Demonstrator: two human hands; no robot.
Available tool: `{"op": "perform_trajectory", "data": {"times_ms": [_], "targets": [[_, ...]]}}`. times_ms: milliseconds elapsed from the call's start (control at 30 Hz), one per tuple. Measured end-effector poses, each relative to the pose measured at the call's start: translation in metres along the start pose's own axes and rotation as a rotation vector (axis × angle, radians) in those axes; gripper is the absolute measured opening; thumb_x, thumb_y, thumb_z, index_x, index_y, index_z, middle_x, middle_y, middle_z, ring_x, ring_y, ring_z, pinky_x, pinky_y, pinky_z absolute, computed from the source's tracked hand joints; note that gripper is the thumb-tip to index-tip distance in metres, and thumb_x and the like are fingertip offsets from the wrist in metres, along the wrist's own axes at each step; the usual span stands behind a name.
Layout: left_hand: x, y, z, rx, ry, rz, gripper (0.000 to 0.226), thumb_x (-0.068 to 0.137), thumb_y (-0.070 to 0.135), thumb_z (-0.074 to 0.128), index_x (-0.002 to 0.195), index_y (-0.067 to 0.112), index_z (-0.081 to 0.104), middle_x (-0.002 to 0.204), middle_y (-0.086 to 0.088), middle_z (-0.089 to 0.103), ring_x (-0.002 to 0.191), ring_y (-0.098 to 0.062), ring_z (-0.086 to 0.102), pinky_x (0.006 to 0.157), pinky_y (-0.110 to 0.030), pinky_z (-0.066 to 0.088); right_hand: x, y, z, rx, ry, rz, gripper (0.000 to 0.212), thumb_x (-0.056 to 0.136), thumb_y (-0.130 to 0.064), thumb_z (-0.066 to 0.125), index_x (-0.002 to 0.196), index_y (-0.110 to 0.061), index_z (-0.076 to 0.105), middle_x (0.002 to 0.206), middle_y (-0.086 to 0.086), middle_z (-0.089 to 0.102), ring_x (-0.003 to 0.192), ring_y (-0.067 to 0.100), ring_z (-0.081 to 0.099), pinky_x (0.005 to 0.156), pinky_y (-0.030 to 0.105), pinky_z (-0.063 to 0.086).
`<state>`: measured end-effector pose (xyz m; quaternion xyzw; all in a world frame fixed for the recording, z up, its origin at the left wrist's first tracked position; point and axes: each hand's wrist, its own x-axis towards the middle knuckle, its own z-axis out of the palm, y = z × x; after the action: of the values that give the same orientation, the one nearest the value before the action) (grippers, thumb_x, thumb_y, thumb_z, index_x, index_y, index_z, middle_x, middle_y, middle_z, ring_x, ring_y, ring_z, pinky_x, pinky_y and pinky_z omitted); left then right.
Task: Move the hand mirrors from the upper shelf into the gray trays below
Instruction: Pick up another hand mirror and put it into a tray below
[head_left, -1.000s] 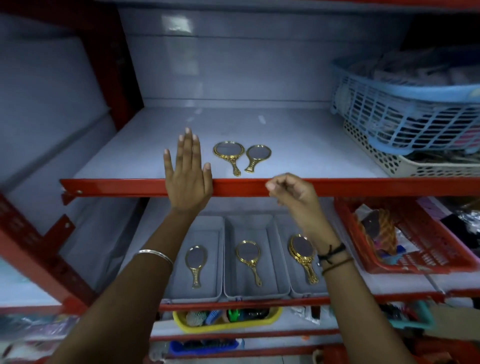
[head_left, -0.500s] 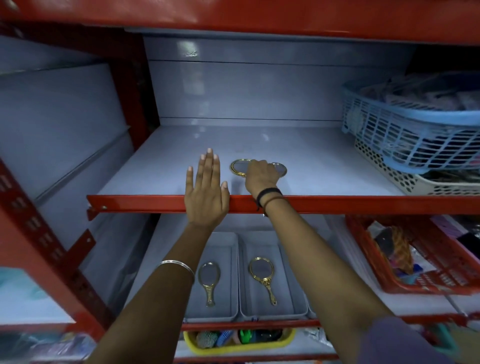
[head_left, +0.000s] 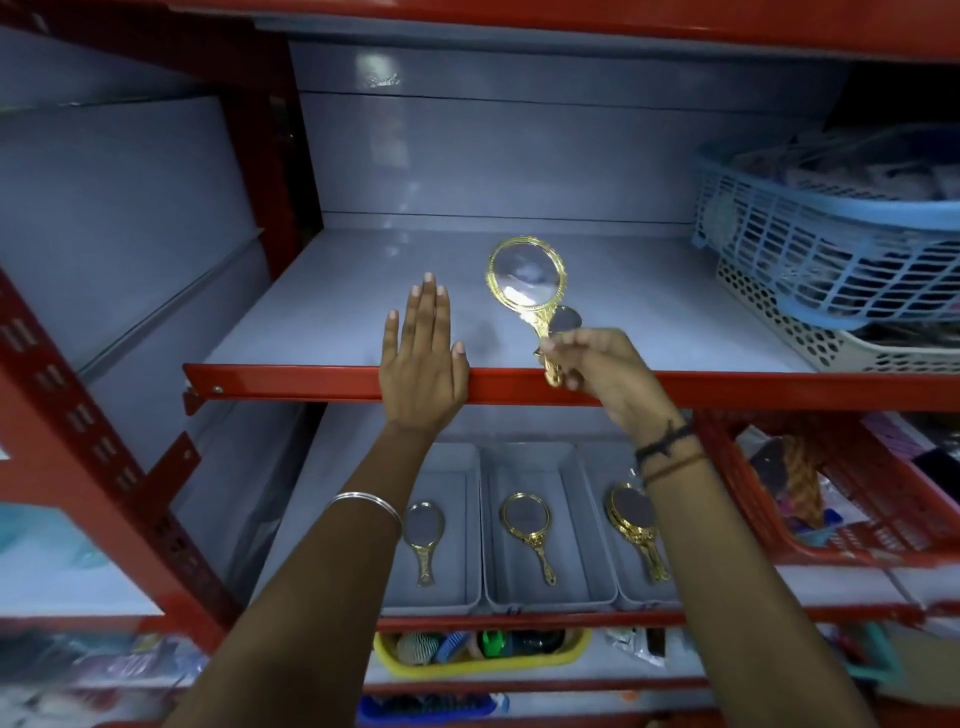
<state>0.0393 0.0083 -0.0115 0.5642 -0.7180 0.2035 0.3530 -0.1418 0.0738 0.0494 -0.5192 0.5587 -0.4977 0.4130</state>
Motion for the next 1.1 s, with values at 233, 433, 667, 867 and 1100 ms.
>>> {"op": "perform_trajectory", "data": {"times_ms": [233,433,667,867,1100], "targets": [[-0.002,0.001,0.004,-0.012,0.046,0.002,0.062,0.093,0.029,0.028,0.148,0.003,0.027,0.156,-0.013,0.029,0.145,-0.024,0.027,0.12,-0.027,-0.007,-0.087,0.101,-0.012,0.08,-0.195,0.22,0.017,0.088,-0.005,0.059,0.074,-0.015,0.06,0.058,-0.01,0.061,0.052,0.004,0.051,0.049,0.012,0.044],[-0.002,0.002,0.004,-0.032,0.028,-0.01,0.062,0.093,0.03,0.023,0.15,0.005,0.022,0.159,-0.011,0.024,0.148,-0.022,0.021,0.12,-0.029,-0.002,-0.084,0.185,-0.003,-0.067,-0.086,0.498,0.019,0.087,-0.009,0.063,0.068,-0.013,0.06,0.06,0.0,0.053,0.054,0.011,0.045,0.051,0.016,0.043],[-0.001,0.001,0.009,-0.026,0.065,0.0,0.06,0.092,0.027,0.028,0.147,0.004,0.031,0.155,-0.013,0.033,0.145,-0.024,0.03,0.119,-0.039,0.016,-0.038,0.245,0.028,-0.343,0.052,0.652,0.043,0.084,-0.013,0.066,0.047,-0.013,0.044,0.051,0.004,0.046,0.047,0.013,0.043,0.042,0.009,0.04],[0.001,-0.001,0.015,-0.001,0.1,0.019,0.06,0.091,0.027,0.029,0.146,0.004,0.034,0.153,-0.013,0.037,0.143,-0.024,0.034,0.121,-0.033,0.007,-0.03,0.256,0.038,-0.434,0.071,0.685,0.022,0.087,-0.02,0.062,0.071,-0.005,0.063,0.089,0.013,0.065,0.099,0.027,0.065,0.065,0.021,0.041],[0.001,-0.002,0.018,0.036,0.106,0.031,0.059,0.092,0.028,0.029,0.145,0.004,0.035,0.152,-0.012,0.039,0.142,-0.024,0.035,0.119,-0.024,-0.009,-0.034,0.261,0.037,-0.398,0.227,0.554,0.037,0.083,-0.02,0.066,0.05,-0.019,0.051,0.07,0.01,0.059,0.072,0.02,0.056,0.062,0.024,0.04]]}}
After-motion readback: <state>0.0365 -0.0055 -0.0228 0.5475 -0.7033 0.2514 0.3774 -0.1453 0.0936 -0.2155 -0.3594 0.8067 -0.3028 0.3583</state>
